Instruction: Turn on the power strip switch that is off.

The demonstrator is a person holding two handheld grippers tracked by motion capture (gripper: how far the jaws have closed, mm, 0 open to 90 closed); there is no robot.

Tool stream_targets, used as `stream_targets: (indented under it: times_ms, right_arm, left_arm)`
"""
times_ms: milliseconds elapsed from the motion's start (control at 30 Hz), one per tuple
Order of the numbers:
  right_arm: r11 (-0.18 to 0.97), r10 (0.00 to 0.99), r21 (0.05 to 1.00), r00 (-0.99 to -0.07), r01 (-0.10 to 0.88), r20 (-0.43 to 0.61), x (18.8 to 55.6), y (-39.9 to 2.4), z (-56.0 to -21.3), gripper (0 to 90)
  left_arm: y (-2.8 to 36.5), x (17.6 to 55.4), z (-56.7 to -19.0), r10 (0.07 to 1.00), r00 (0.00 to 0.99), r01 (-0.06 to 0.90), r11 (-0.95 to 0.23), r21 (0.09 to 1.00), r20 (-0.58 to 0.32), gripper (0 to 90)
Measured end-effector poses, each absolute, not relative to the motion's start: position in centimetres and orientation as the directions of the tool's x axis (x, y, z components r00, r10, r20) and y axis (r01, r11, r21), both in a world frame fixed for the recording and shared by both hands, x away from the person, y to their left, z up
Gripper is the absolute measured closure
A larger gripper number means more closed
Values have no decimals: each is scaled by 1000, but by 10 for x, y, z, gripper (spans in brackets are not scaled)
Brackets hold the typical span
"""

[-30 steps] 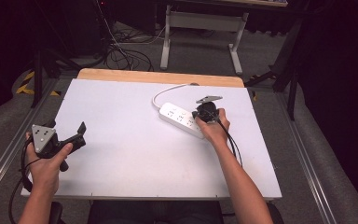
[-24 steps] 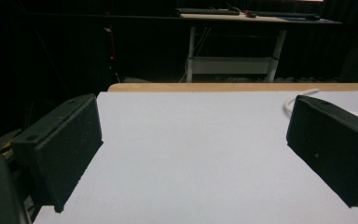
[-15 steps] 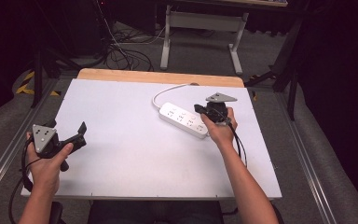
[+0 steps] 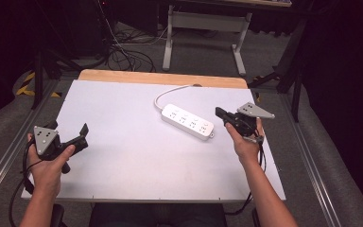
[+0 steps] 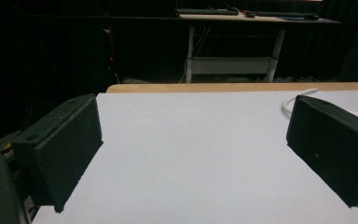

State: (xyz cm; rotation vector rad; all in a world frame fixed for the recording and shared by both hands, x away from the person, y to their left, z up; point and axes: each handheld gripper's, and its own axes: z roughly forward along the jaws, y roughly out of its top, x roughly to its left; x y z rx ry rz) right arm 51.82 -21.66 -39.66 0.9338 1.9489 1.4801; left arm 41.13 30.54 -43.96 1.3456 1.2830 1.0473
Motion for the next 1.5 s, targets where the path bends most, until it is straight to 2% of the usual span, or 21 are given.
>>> stream_targets:
  times_ms: [500, 1033, 1333, 1400, 1433, 1500]
  right_arm:
    - [103, 777, 988, -629, 114, -9, 479, -246, -400, 900]
    - [74, 774, 995, -633, 67, -15, 476, -246, -404, 899]
    - [74, 768, 996, -640, 51, -25, 476, -244, -406, 816]
    - [72, 770, 996, -638, 49, -25, 475, -243, -405, 781]
    - [62, 769, 997, -639, 44, -19, 476, -243, -405, 731]
    - [64, 769, 997, -639, 43, -21, 476, -244, -406, 716]
  left_arm:
    - [306, 412, -439, 996, 80, 168, 19, 986, -33, 40]
    - [306, 412, -439, 996, 78, 167, 24, 986, -37, 40]
    - [307, 412, -439, 996, 79, 167, 23, 986, -37, 40]
    - [307, 411, -439, 996, 79, 166, 23, 986, -37, 40]
    - [307, 411, -439, 996, 79, 166, 23, 986, -37, 40]
    - [307, 412, -439, 996, 78, 166, 24, 986, -37, 39]
